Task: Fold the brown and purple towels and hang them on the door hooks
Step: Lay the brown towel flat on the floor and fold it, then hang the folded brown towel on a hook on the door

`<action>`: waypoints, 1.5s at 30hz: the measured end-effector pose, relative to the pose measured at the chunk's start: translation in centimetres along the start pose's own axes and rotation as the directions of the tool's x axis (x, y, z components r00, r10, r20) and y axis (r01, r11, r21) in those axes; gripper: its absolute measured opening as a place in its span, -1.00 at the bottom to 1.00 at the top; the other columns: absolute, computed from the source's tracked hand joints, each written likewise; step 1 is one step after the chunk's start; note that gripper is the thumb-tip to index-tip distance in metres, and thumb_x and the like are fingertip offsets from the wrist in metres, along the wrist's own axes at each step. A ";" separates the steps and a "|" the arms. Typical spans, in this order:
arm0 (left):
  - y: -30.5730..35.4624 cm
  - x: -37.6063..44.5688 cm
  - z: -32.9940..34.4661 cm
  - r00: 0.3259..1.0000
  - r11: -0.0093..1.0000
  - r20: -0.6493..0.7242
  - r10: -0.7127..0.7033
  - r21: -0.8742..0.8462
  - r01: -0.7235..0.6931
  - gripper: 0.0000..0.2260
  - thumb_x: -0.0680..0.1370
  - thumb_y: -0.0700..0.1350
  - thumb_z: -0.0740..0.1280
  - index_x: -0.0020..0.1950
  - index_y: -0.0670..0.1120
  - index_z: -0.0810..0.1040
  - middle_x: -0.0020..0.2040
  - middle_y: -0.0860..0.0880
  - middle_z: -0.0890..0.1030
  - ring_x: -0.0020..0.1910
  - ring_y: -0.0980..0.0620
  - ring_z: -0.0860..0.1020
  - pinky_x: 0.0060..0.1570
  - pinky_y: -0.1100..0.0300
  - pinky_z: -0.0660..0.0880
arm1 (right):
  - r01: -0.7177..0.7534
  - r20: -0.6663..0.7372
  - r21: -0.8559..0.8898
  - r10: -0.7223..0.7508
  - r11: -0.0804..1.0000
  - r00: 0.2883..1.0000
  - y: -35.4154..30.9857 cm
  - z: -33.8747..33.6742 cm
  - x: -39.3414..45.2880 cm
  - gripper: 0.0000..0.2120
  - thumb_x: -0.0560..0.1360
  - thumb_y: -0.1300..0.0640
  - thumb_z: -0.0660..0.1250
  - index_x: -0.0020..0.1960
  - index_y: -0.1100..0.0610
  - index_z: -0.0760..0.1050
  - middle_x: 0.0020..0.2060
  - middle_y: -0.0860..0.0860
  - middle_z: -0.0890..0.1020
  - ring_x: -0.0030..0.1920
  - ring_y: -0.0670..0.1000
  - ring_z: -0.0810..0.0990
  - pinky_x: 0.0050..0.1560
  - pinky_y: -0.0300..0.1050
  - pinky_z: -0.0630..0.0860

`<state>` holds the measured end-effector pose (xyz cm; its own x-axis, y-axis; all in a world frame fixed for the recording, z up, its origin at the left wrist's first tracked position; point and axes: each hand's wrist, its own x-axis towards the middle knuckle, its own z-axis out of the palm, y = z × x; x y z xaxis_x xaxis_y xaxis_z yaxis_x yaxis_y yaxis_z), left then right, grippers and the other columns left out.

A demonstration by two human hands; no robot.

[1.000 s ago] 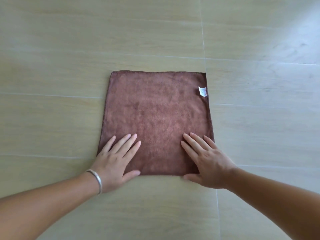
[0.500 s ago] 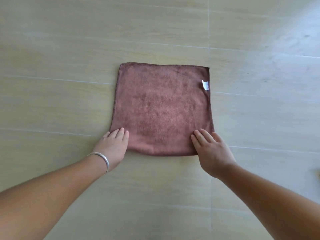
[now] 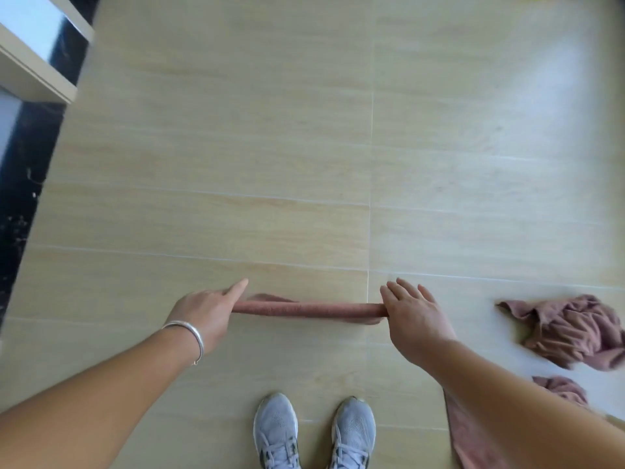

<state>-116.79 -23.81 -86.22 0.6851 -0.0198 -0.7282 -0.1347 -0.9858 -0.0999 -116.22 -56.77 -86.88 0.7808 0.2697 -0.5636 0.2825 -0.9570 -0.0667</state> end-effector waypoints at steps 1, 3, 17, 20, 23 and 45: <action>-0.5 -1.4 -1.6 1.000 1.000 0.010 -0.011 -0.012 0.011 -0.35 0.52 -0.27 0.09 0.54 0.16 0.01 0.32 0.04 0.50 0.16 -0.09 0.54 -0.03 0.14 0.42 | 0.001 0.006 -0.002 -0.001 1.000 1.000 0.1 -2.1 -1.0 -0.52 0.57 0.20 0.03 0.49 0.08 0.16 0.47 -0.05 0.25 0.53 -0.01 0.06 0.52 -0.05 -0.04; -1.6 -4.2 -5.3 1.000 0.999 0.011 -0.026 -0.030 0.026 -0.38 0.52 -0.27 0.09 0.52 0.15 0.07 0.28 0.01 0.53 0.15 -0.11 0.55 0.04 0.11 0.47 | 0.002 0.009 0.019 -0.003 1.000 1.000 0.2 -6.4 -2.8 -0.53 0.60 0.17 0.04 0.51 0.06 0.15 0.49 -0.08 0.23 0.54 -0.02 0.03 0.52 -0.07 -0.04; -7.9 -26.9 -36.6 0.947 0.966 -0.317 -0.057 -0.257 -0.028 -0.80 0.62 -0.06 0.11 0.22 0.10 0.38 -0.01 -0.04 0.56 -0.10 -0.09 0.51 -0.22 0.16 0.33 | 0.034 -0.163 0.042 -0.027 0.999 0.986 1.1 -43.7 -17.8 -0.69 0.60 0.14 0.08 0.22 -0.06 0.50 0.25 -0.19 0.48 0.51 -0.07 0.16 0.41 -0.13 0.22; -9.3 -31.5 -42.7 0.907 0.959 -0.417 -0.066 -0.277 -0.057 -0.88 0.61 -0.04 0.13 0.04 0.11 0.45 -0.14 0.03 0.55 -0.16 -0.06 0.53 -0.25 0.15 0.41 | 0.030 -0.225 0.012 -0.026 0.999 0.974 1.1 -51.3 -21.3 -0.70 0.63 0.07 0.05 0.12 -0.07 0.55 0.11 -0.18 0.53 0.48 -0.06 0.22 0.36 -0.10 0.29; -10.2 -35.9 -48.4 0.870 0.965 -0.492 -0.032 -0.240 -0.101 -0.85 0.61 -0.03 0.15 -0.06 0.08 0.50 -0.16 0.01 0.58 -0.15 -0.08 0.55 -0.21 0.12 0.46 | 0.025 -0.332 -0.032 -0.034 0.999 0.943 0.5 -58.6 -24.9 -0.72 0.63 0.04 0.08 0.13 -0.03 0.56 0.08 -0.14 0.54 0.42 -0.06 0.28 0.31 -0.14 0.31; -11.1 -64.0 -74.6 0.445 0.998 -0.895 -0.045 -0.018 0.065 -0.77 0.62 -0.13 0.06 -0.13 0.01 0.46 -0.21 -0.06 0.57 -0.30 -0.03 0.49 -0.32 0.14 0.38 | -0.092 -0.737 -0.030 0.040 0.995 0.675 -0.5 -88.4 -48.8 -0.66 0.66 0.06 0.02 0.26 0.04 0.51 0.10 0.03 0.59 0.07 0.06 0.51 0.06 -0.06 0.46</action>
<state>-105.77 -23.99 12.09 0.9511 -0.1137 0.2871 -0.0773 -0.9878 -0.1349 -105.19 -59.97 13.40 0.9488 0.2228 0.2237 0.2263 -0.9740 0.0103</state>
